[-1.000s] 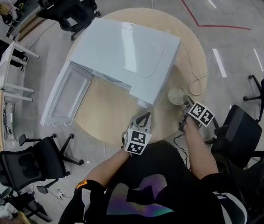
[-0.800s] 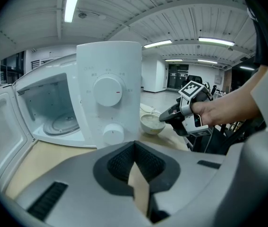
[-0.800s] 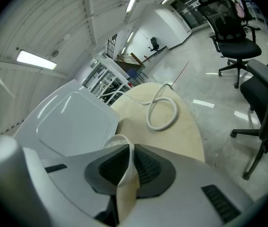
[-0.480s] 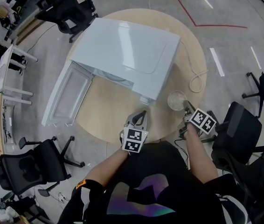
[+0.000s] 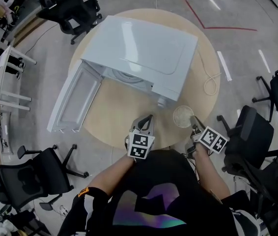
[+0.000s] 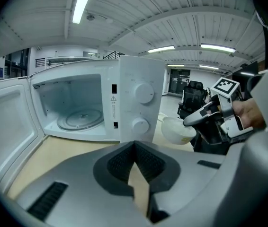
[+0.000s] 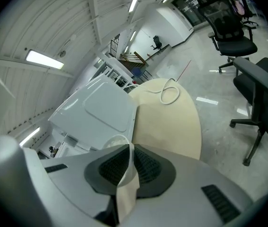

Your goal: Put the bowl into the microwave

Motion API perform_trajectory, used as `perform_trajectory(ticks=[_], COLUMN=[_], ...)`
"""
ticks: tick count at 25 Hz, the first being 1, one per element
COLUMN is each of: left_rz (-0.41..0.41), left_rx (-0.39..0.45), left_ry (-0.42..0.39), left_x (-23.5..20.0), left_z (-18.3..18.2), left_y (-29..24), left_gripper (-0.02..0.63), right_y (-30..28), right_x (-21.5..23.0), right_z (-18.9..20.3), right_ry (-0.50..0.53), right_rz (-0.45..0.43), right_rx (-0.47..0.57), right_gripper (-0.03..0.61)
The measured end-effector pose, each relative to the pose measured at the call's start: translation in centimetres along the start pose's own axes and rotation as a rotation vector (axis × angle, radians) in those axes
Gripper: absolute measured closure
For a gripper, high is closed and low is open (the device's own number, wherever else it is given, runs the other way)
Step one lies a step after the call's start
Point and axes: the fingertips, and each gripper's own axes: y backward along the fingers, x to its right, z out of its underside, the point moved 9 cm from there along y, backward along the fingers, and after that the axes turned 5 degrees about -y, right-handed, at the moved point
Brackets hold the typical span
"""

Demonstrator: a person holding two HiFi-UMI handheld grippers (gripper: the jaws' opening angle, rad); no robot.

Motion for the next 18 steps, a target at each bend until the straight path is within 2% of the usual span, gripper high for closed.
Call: perform_trajectory(ticks=[9, 18], left_rz=[-0.006, -0.057], left_rx=[0.025, 0.052], left_ry=[0.05, 0.111], left_x=[-4.0, -8.8], left_z=[1.6, 3.6], left_y=[2.7, 5.7], left_gripper=[0.568, 0.568], right_y=[0.4, -1.6], right_x=[-5.5, -11.6], right_z=[4.8, 8.7], right_ry=[0.035, 0.09], right_rz=[-0.037, -0.088], right_rx=[-0.048, -0.1], right_gripper=[0.534, 0.534])
